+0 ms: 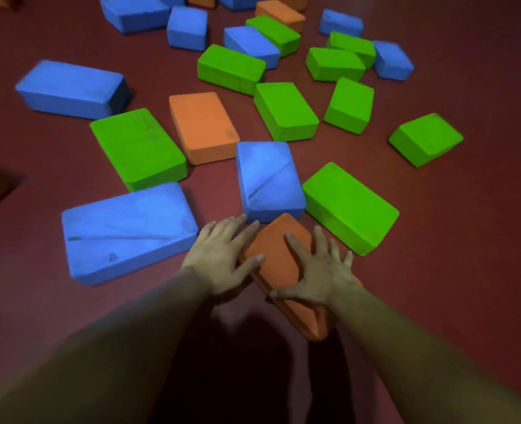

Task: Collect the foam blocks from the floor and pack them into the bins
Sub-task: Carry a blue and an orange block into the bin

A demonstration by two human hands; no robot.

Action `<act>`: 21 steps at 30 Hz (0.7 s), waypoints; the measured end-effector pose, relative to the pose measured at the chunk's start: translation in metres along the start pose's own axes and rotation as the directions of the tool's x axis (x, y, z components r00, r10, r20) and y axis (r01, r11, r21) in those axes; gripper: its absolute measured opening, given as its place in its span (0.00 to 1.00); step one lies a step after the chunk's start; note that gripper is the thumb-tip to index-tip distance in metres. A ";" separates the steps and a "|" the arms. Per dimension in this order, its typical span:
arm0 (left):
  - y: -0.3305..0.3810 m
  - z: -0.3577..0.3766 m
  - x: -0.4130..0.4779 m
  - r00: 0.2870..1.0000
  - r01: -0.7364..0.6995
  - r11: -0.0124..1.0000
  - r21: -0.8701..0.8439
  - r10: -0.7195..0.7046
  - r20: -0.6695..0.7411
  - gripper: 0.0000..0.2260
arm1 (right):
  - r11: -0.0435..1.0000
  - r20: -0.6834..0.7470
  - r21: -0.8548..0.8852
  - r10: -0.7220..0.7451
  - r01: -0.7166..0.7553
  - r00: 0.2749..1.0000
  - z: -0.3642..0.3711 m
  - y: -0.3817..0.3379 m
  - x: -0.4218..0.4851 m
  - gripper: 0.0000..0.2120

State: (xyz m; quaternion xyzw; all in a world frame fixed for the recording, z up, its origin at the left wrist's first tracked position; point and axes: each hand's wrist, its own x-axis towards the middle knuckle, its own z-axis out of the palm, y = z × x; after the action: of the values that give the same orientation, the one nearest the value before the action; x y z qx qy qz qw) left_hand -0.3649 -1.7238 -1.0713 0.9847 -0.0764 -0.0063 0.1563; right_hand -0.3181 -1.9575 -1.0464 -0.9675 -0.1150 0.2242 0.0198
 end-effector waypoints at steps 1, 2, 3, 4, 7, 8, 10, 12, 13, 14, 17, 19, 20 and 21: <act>-0.006 -0.001 0.002 1.000 0.009 1.000 0.011 -0.009 0.009 0.37 | 1.000 -0.014 0.028 0.010 -0.010 1.000 -0.001 -0.003 0.000 0.56; -0.013 -0.001 0.004 0.999 0.024 1.000 0.020 -0.025 0.021 0.38 | 0.998 -0.024 0.052 0.018 -0.017 1.000 -0.002 -0.009 -0.003 0.55; -0.021 -0.003 0.004 0.999 0.037 0.999 0.029 -0.038 0.027 0.40 | 0.997 -0.027 0.074 0.025 -0.023 0.999 -0.003 -0.016 -0.006 0.54; -0.031 -0.007 0.003 0.998 0.045 0.998 0.041 -0.046 0.031 0.42 | 0.996 -0.024 0.088 0.022 -0.020 0.999 -0.002 -0.024 -0.009 0.53; -0.063 -0.021 -0.005 0.995 0.071 0.991 0.114 -0.079 0.069 0.48 | 0.992 -0.016 0.129 0.004 -0.002 1.000 0.000 -0.047 -0.014 0.58; -0.074 -0.026 -0.009 0.992 0.092 0.987 0.134 -0.103 0.077 0.49 | 0.988 -0.029 0.157 0.012 -0.008 1.000 0.002 -0.055 -0.011 0.59; -0.094 -0.035 -0.019 0.984 0.152 0.977 0.151 -0.164 0.070 0.52 | 0.977 -0.019 0.211 0.044 -0.039 0.999 0.005 -0.073 -0.004 0.57; -0.113 -0.040 -0.029 0.968 0.222 0.960 0.168 -0.238 0.078 0.52 | 0.971 -0.011 0.232 0.066 -0.062 0.998 0.009 -0.090 -0.001 0.56; -0.122 -0.042 -0.032 0.958 0.254 0.950 0.180 -0.273 0.090 0.51 | 0.970 -0.017 0.233 0.077 -0.071 0.997 0.012 -0.097 -0.001 0.55; -0.129 -0.044 -0.034 0.948 0.276 0.940 0.198 -0.301 0.106 0.50 | 0.970 -0.028 0.230 0.088 -0.079 0.996 0.014 -0.102 0.000 0.55; -0.148 -0.050 -0.034 0.929 0.305 0.919 0.249 -0.345 0.136 0.50 | 0.970 -0.060 0.219 0.121 -0.105 0.991 0.020 -0.108 0.003 0.55; -0.157 -0.055 -0.030 0.921 0.325 0.905 0.275 -0.369 0.127 0.51 | 0.960 -0.053 0.259 0.127 -0.109 0.991 0.021 -0.109 0.004 0.57; -0.161 -0.056 -0.027 0.916 0.333 0.900 0.283 -0.379 0.129 0.52 | 0.952 -0.045 0.287 0.124 -0.106 0.991 0.021 -0.110 0.004 0.59; -0.163 -0.056 -0.024 0.912 0.337 0.896 0.288 -0.387 0.134 0.53 | 0.946 -0.038 0.306 0.123 -0.106 0.992 0.020 -0.112 0.002 0.61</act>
State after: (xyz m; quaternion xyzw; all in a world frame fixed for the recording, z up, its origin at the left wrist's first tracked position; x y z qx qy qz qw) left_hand -0.3627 -1.5492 -1.0684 0.9884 0.0944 -0.1181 0.0146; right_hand -0.3489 -1.8486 -1.0551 -0.9639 -0.0224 0.2127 0.1585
